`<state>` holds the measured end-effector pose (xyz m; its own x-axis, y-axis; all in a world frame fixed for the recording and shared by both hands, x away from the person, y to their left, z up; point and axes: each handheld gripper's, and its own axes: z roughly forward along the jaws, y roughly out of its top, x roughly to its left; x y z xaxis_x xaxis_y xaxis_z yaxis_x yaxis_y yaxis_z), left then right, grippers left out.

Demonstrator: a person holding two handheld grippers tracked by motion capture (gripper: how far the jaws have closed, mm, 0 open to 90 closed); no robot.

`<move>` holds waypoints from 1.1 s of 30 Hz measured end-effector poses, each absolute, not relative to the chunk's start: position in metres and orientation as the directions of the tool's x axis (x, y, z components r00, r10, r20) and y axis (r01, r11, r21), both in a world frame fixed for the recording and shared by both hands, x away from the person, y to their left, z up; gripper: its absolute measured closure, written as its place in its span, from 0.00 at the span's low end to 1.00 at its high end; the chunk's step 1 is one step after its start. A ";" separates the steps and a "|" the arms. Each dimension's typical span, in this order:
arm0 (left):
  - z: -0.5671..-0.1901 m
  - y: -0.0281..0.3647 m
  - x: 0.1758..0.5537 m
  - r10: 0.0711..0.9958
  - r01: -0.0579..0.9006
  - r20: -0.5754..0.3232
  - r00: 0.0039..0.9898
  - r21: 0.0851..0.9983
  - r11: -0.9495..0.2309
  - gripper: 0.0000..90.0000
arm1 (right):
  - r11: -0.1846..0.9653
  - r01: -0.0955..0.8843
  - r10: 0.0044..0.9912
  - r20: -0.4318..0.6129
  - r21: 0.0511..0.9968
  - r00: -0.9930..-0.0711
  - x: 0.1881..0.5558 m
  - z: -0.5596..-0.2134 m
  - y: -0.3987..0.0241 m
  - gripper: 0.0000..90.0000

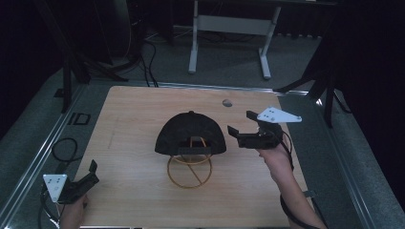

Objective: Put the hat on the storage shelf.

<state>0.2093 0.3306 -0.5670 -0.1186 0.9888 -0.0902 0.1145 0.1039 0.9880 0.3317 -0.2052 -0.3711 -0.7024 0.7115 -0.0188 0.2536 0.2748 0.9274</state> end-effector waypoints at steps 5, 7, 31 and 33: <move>-0.567 0.330 0.209 0.989 0.113 -0.091 -0.120 0.988 0.104 0.01 | 0.282 0.287 0.732 -0.012 0.915 -0.681 0.339 -0.388 -0.218 0.15; -0.567 0.330 0.209 0.989 0.114 -0.090 -0.119 0.988 0.104 0.01 | 0.277 0.293 0.736 -0.006 0.915 -0.677 0.340 -0.391 -0.220 0.15; -0.567 0.330 0.209 0.989 0.112 -0.089 -0.118 0.988 0.102 0.01 | 0.235 0.410 0.836 0.032 0.881 -0.547 0.345 -0.487 -0.275 0.15; -0.567 0.330 0.209 0.989 0.113 -0.088 -0.118 0.988 0.102 0.01 | 0.232 0.415 0.844 0.030 0.880 -0.536 0.343 -0.494 -0.279 0.15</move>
